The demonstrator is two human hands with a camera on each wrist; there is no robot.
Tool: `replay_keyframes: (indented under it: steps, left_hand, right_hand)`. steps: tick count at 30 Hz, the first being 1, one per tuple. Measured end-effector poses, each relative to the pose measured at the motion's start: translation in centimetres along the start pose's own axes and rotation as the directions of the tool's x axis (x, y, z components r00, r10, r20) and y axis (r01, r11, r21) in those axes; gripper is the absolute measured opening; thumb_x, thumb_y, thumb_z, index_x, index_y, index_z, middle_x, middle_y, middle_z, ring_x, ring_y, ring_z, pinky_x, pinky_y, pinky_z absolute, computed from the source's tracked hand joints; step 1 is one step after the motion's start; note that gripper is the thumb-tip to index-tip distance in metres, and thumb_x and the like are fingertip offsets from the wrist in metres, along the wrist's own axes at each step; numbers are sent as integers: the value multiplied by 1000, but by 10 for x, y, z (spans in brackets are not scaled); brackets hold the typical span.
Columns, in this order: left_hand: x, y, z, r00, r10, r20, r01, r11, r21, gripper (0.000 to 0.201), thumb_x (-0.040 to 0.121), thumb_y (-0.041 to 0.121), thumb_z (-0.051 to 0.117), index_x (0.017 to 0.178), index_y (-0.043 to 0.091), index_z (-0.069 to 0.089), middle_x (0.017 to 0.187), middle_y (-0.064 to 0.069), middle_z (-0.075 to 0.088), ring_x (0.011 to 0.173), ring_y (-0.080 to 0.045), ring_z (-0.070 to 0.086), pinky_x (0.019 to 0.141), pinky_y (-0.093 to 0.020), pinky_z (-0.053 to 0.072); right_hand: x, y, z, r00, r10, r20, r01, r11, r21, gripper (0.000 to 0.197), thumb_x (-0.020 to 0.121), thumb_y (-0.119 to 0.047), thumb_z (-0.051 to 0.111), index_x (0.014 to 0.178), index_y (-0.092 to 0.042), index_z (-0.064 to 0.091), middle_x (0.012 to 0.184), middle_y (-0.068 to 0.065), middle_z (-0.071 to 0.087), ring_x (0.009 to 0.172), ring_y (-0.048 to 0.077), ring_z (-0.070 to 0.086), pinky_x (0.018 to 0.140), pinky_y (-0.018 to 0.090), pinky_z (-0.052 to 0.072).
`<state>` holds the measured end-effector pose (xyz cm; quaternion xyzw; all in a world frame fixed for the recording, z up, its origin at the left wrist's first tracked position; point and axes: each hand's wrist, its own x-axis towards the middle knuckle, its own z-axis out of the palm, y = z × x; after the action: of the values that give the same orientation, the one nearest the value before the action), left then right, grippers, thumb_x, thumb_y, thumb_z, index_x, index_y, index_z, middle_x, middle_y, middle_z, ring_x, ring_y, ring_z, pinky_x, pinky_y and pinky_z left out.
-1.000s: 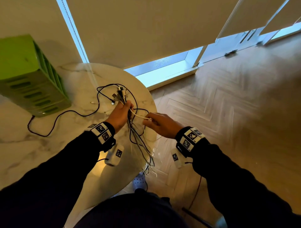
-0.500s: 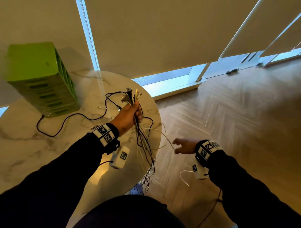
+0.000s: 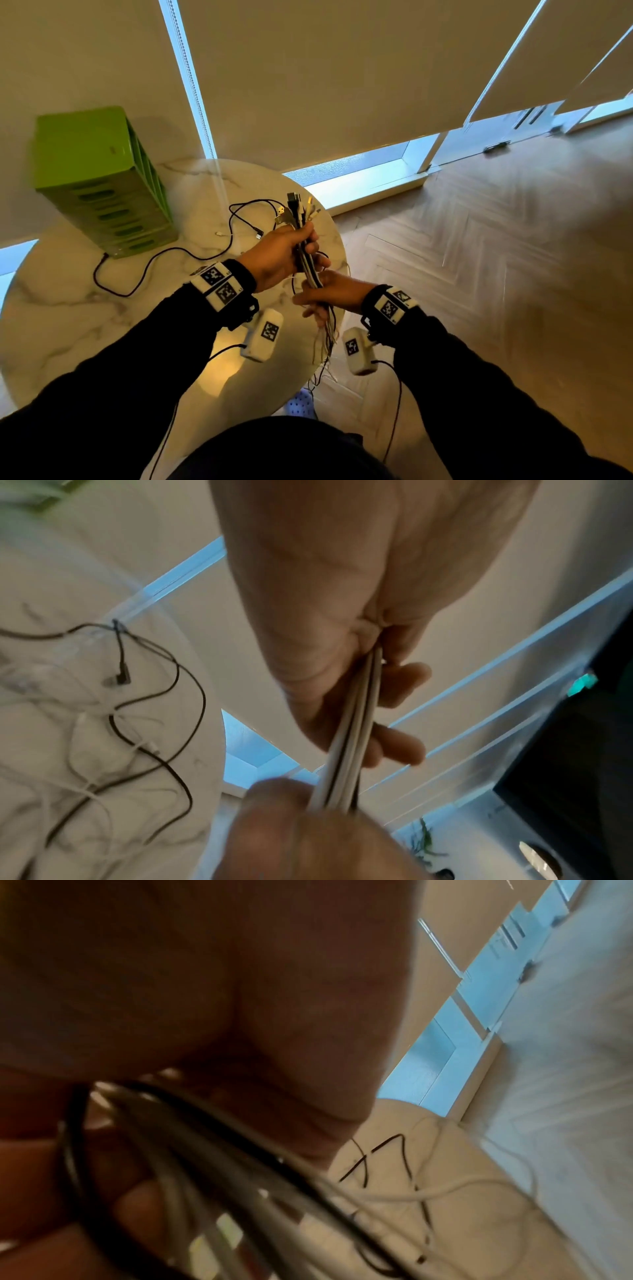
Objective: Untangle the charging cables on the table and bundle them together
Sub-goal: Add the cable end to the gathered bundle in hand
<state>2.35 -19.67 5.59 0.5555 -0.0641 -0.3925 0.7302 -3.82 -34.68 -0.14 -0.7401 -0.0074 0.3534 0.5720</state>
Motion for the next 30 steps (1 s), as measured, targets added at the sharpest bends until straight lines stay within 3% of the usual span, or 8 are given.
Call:
replay_keyframes:
  steps: [5,9,13,15,19,22,25,30]
  left_hand:
    - [-3,4,7,1000,7,23,-4,993,-115,24,108,25,41,107,9,58,63,2,37,63,-18,50,90,-44,47]
    - [-2,12,16,993,120,-16,-121,975,-184,22,108,22,38,105,12,59,65,1,33,64,-17,45,87,-38,43]
    - [2,20,16,956,271,-111,-288,938,-194,12,103,16,49,101,24,57,69,3,45,69,-15,49,84,-36,43]
    - [4,22,15,929,323,-183,-345,932,-108,11,101,18,52,101,29,54,79,3,47,71,-14,49,87,-40,42]
    - [10,22,4,920,286,-270,-247,954,167,5,100,40,54,100,38,50,93,9,45,79,-9,47,100,-49,42]
    - [14,19,-18,901,281,-332,-222,953,206,5,103,41,49,101,38,46,85,8,40,70,-8,43,79,-38,45]
    - [12,20,-46,913,240,-329,-231,971,69,24,106,40,44,86,26,42,70,8,35,58,-9,35,66,-32,44]
    - [-7,39,-82,926,270,-265,-279,960,5,34,108,34,40,77,21,41,60,5,31,52,-13,42,69,-35,51]
  right_hand:
    - [-7,12,-26,985,155,70,-137,968,-210,32,91,-21,72,66,-10,54,63,11,59,57,17,59,70,33,53]
    - [-13,18,-45,966,153,-208,-216,920,-327,33,91,-25,71,63,-14,58,61,4,61,55,14,57,61,24,50]
    - [-10,44,-51,784,-8,-621,-430,715,-551,30,93,-43,56,72,-22,51,76,5,63,78,26,63,67,31,44]
    - [-9,53,-38,737,-92,-670,-459,659,-595,24,95,-44,46,85,-24,54,77,2,62,77,27,66,68,33,51]
    - [5,55,12,895,-121,-429,-260,640,-723,34,99,-44,47,121,-18,50,75,-1,61,69,23,65,67,37,57]
    - [17,54,41,944,-116,-310,-176,619,-766,51,96,-45,53,134,-15,36,83,8,66,71,28,66,67,45,58]
    - [19,48,49,960,-90,-265,-124,713,-691,47,92,-44,61,125,-16,42,83,0,62,70,22,61,66,38,53]
    - [29,17,30,989,10,-149,-90,832,-548,26,90,-44,69,94,-23,54,76,-9,59,67,8,59,68,32,50]
